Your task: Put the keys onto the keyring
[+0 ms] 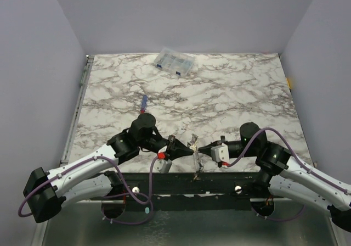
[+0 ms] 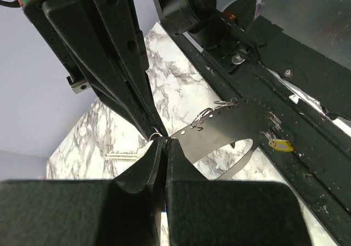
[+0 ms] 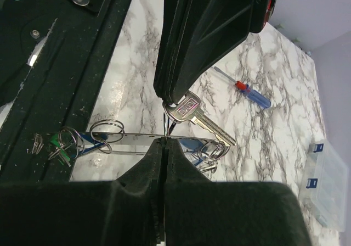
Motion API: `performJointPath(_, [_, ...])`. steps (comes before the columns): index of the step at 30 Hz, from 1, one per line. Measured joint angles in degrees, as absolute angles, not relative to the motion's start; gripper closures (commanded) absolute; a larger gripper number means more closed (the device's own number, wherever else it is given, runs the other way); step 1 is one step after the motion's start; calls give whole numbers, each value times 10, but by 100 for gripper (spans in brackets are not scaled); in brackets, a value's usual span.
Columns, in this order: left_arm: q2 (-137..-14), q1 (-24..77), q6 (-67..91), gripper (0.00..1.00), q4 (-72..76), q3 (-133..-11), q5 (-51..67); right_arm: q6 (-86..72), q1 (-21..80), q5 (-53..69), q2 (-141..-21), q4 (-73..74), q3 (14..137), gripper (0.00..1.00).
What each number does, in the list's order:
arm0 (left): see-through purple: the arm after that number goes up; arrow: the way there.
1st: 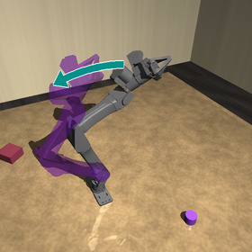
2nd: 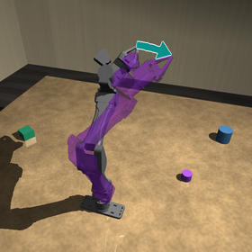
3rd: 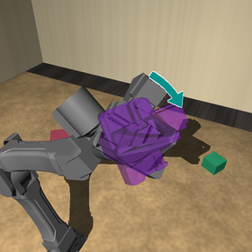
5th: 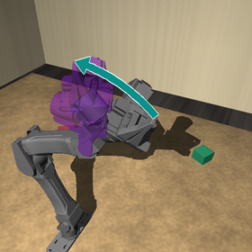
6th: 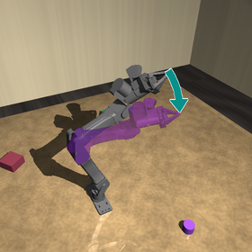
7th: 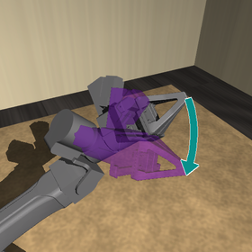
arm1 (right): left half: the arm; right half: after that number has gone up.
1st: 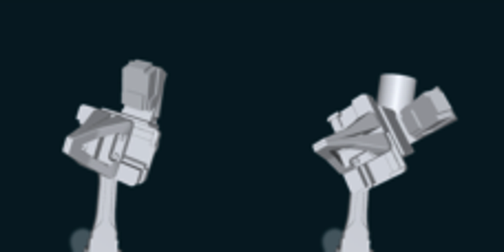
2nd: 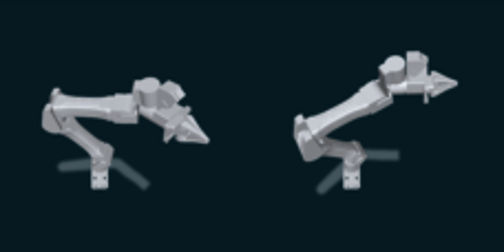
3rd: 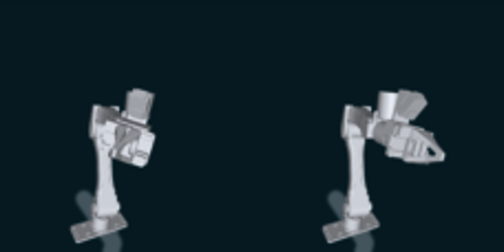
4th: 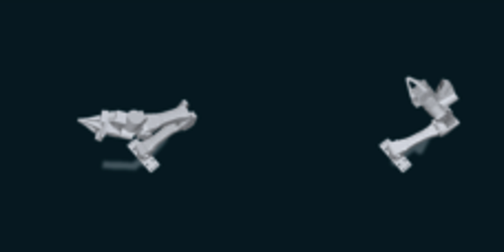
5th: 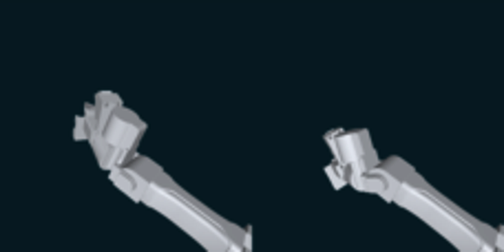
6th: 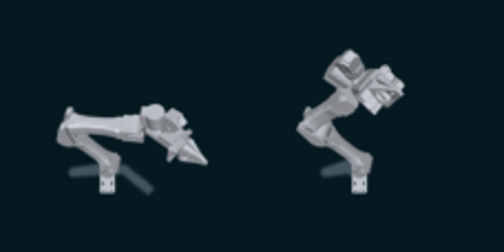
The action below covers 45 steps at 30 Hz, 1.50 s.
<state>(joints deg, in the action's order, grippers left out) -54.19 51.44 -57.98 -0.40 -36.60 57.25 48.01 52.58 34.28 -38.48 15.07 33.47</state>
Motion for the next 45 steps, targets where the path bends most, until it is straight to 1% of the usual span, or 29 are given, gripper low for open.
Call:
performJointPath(15, [-536, 523, -618, 100, -28, -366, 520, 480, 533, 342, -386, 151, 335, 100])
performJointPath(25, [-528, 524, -632, 100, -28, -366, 505, 480, 537, 342, -386, 152, 335, 100])
performJointPath(28, [-528, 524, -631, 87, -28, -366, 505, 480, 537, 342, -386, 151, 335, 100])
performJointPath(31, [-527, 524, -631, 78, -28, -365, 503, 480, 537, 341, -386, 151, 335, 100])
performJointPath(38, [-515, 524, -624, 70, -28, -356, 489, 479, 537, 337, -378, 147, 327, 100])
performJointPath(45, [-505, 520, -577, 63, -5, -352, 477, 466, 537, 333, -370, 130, 324, 100])
